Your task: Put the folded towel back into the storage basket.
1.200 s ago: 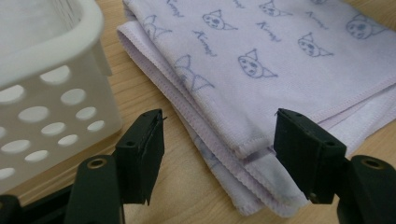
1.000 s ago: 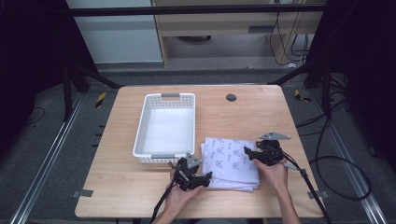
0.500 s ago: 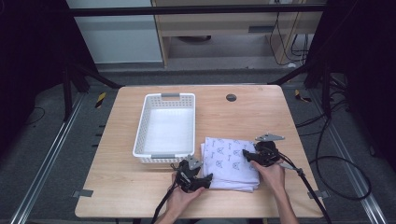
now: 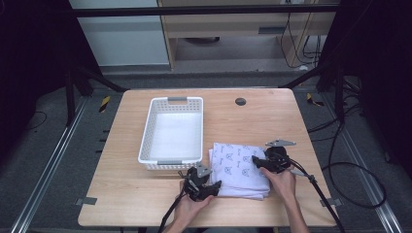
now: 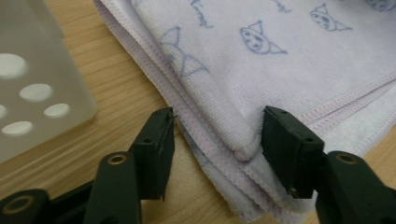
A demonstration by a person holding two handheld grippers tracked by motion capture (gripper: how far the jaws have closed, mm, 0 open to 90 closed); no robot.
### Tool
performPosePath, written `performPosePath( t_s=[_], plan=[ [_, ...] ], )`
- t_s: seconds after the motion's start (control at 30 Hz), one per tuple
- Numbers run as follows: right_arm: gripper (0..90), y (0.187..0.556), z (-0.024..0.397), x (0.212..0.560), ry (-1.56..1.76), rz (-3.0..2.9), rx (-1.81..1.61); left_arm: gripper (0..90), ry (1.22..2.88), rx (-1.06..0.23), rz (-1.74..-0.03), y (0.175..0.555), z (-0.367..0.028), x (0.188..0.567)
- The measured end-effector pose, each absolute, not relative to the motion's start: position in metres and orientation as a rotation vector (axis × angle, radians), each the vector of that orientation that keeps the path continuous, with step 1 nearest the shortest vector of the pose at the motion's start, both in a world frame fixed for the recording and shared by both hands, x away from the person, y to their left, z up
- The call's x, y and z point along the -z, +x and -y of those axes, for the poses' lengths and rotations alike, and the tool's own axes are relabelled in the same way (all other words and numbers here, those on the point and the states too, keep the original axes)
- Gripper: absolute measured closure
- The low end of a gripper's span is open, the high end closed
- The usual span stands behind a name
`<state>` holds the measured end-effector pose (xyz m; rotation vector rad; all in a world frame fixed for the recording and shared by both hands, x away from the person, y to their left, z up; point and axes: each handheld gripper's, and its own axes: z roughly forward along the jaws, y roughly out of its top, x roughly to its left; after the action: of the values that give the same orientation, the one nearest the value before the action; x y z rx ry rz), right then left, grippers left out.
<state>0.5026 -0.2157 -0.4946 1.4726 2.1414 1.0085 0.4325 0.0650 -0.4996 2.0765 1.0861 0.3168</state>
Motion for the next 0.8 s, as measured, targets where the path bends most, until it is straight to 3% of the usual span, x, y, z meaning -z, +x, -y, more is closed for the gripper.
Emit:
performPosePath(
  t_s=[0.5, 0.8],
  plan=[
    [44.8, 0.5035, 0.2160, 0.4954, 1.541, -2.128, -1.014, 63.0, 2.092, -0.270, -1.059, 0.4314, -0.0628, 0.4973],
    [66.5, 0.5020, 0.2146, 0.4940, 1.548, -2.144, -1.064, 72.5, 2.088, -0.302, -1.032, 0.4280, -0.0611, 0.4968]
  ],
)
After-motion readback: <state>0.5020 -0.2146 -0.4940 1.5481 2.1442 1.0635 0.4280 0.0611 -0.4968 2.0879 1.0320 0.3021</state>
